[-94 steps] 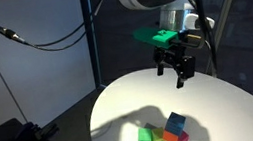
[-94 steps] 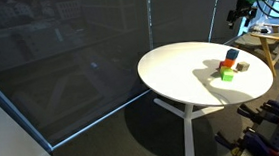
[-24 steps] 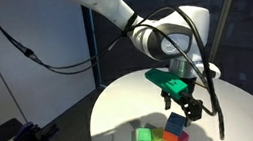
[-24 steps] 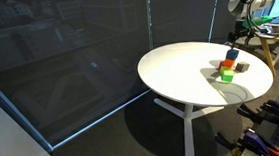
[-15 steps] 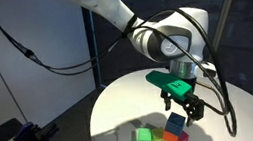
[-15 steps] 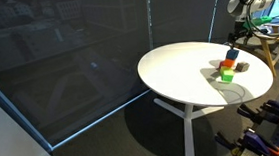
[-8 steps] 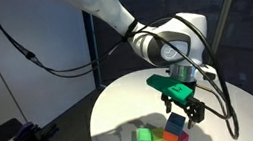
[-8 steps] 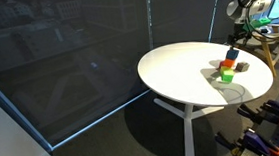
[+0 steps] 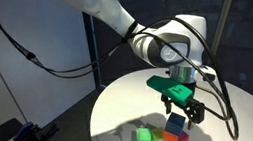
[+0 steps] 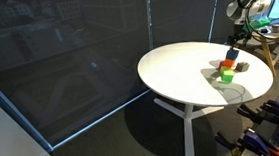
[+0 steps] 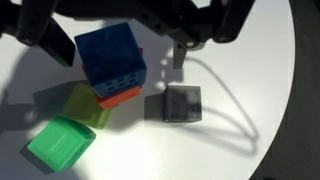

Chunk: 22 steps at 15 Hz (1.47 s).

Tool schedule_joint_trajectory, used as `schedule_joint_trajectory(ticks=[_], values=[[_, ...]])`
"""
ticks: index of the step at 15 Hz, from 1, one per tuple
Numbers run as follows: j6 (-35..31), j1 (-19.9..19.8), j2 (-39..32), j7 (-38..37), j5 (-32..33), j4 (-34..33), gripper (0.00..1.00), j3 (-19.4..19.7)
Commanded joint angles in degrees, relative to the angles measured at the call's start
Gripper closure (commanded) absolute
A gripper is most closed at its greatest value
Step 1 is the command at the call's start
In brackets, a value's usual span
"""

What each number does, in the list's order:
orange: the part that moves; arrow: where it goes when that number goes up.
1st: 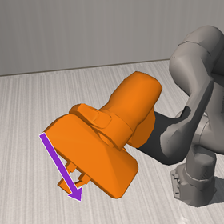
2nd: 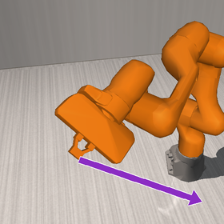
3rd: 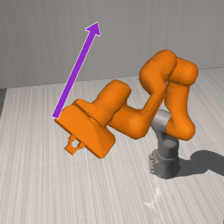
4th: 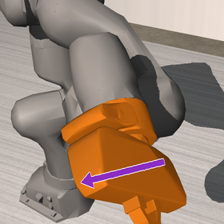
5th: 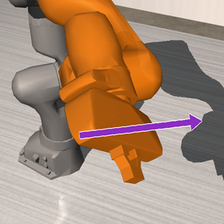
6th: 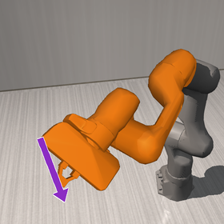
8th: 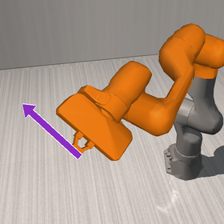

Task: Pick up the blue block and put it on the table

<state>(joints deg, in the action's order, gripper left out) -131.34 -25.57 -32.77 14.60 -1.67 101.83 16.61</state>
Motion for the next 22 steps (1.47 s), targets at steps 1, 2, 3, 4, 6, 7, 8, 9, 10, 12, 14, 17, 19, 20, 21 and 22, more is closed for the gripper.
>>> schedule_joint_trajectory(ticks=[1,2,3,4,6,7,8,9,10,12,14,17,19,20,21,22], values=[[-0.86,-0.82,0.56,0.74,1.19,0.31,0.0,-0.78],[-1.0,-0.72,0.67,0.61,1.26,0.48,0.0,-0.75],[-1.16,-0.58,0.8,0.42,1.37,0.69,0.0,-0.7],[-1.22,-0.43,0.93,0.28,1.51,0.9,0.0,-0.66],[-1.35,-0.23,1.34,0.24,1.6,1.41,0.0,-0.74],[-1.42,-0.07,1.46,0.12,1.73,1.6,0.0,-0.72],[-1.5,0.07,1.7,0.11,1.82,1.93,0.0,-0.77],[-1.57,0.14,1.84,0.16,1.85,2.1,0.0,-0.85],[-1.66,0.21,1.91,0.23,1.97,2.22,0.0,-0.9],[-1.68,0.3,1.81,0.16,2.19,2.12,0.0,-0.96],[-1.66,0.27,1.51,0.17,2.44,1.87,0.0,-0.99],[-1.59,0.1,1.08,0.19,2.56,1.56,0.0,-0.95],[-1.58,0.02,0.91,0.26,2.54,1.53,0.0,-0.97],[-1.6,0.0,0.86,0.26,2.54,1.55,0.0,-0.97],[-1.54,-0.02,0.8,0.27,2.52,1.54,0.0,-0.99],[-1.54,-0.02,0.72,0.27,2.55,1.57,0.0,-0.99]])
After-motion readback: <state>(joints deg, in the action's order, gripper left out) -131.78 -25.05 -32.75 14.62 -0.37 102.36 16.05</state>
